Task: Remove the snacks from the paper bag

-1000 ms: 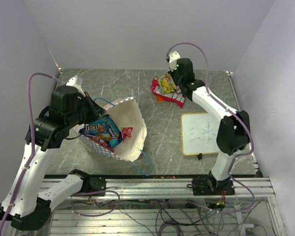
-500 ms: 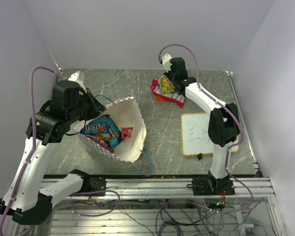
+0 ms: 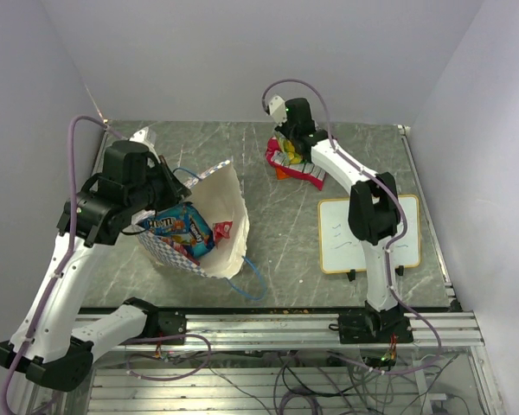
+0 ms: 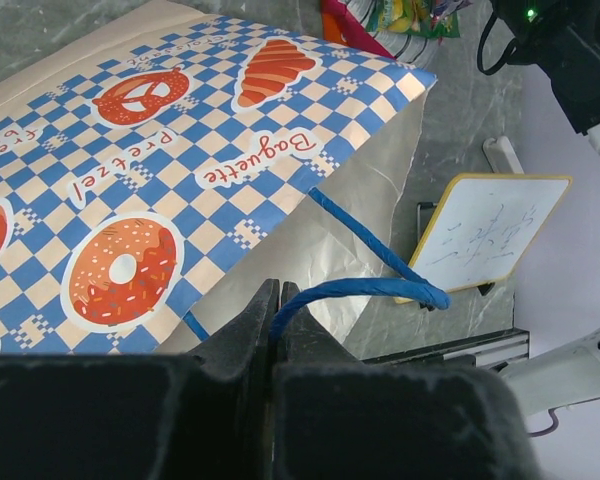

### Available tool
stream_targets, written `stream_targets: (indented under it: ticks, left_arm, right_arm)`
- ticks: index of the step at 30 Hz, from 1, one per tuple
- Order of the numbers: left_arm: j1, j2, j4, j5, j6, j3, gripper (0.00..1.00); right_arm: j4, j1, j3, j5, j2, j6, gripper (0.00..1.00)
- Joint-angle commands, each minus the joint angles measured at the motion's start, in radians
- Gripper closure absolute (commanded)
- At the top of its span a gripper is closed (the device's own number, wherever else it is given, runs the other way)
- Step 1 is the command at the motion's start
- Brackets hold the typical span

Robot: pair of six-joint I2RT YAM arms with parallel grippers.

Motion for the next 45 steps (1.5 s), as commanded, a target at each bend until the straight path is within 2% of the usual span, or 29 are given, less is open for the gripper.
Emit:
stream_targets:
  ticks: [1, 4, 6, 8, 11, 15, 19, 22, 25, 28, 31, 35, 37, 41, 45]
  left_arm:
    - [-0.008, -0.013, 0.063, 0.032, 0.008, 0.003, 0.93]
    - [-0.007, -0.037, 0.121, 0.048, -0.021, -0.053, 0.93]
    - [-0.007, -0.037, 0.143, 0.061, -0.038, -0.066, 0.93]
    - [-0.007, -0.036, 0.15, 0.067, -0.052, -0.069, 0.93]
    - [-0.008, -0.041, 0.146, 0.049, -0.047, -0.057, 0.93]
    - [-0.007, -0.034, 0.107, 0.012, -0.036, -0.01, 0.93]
    - [-0.007, -0.033, 0.126, 0.009, -0.041, 0.004, 0.93]
    - [-0.007, -0.019, 0.14, 0.017, -0.043, 0.011, 0.93]
    - [-0.007, 0.005, 0.113, 0.008, -0.055, 0.031, 0.93]
    - [-0.007, 0.009, 0.09, -0.011, -0.084, 0.039, 0.93]
    - [-0.007, 0.004, 0.111, 0.009, -0.114, 0.012, 0.93]
    - [-0.007, 0.014, 0.121, 0.041, -0.127, -0.014, 0.93]
    - [-0.007, 0.013, 0.127, 0.05, -0.118, -0.031, 0.93]
    - [-0.007, -0.008, 0.144, 0.055, -0.106, -0.061, 0.93]
    - [-0.007, -0.023, 0.164, 0.087, -0.095, -0.078, 0.93]
  right_arm:
    - [0.053, 0.004, -0.042, -0.036, 0.005, -0.053, 1.0]
    - [0.049, 0.005, -0.051, -0.059, 0.024, -0.062, 1.0]
    - [0.007, 0.009, -0.022, -0.086, 0.033, -0.034, 1.0]
    - [0.02, 0.011, -0.06, -0.122, 0.015, 0.01, 1.0]
    - [0.078, 0.011, -0.127, -0.113, 0.001, 0.035, 1.0]
    - [0.049, 0.012, -0.132, -0.137, 0.008, 0.057, 1.0]
    - [0.087, 0.011, -0.154, -0.124, 0.003, 0.076, 1.0]
    - [0.018, 0.011, -0.085, -0.119, 0.005, 0.09, 0.93]
    - [0.009, 0.012, -0.093, -0.142, -0.033, 0.121, 0.83]
    - [0.012, 0.011, -0.1, -0.143, -0.064, 0.147, 0.62]
    - [-0.066, 0.011, -0.022, -0.138, -0.065, 0.166, 0.54]
    - [-0.086, 0.013, -0.066, -0.182, -0.159, 0.29, 0.4]
    - [-0.107, 0.018, -0.096, -0.202, -0.209, 0.368, 0.36]
    - [-0.139, 0.04, -0.196, -0.336, -0.325, 0.486, 0.34]
    - [-0.044, 0.127, -0.471, -0.384, -0.529, 0.55, 0.33]
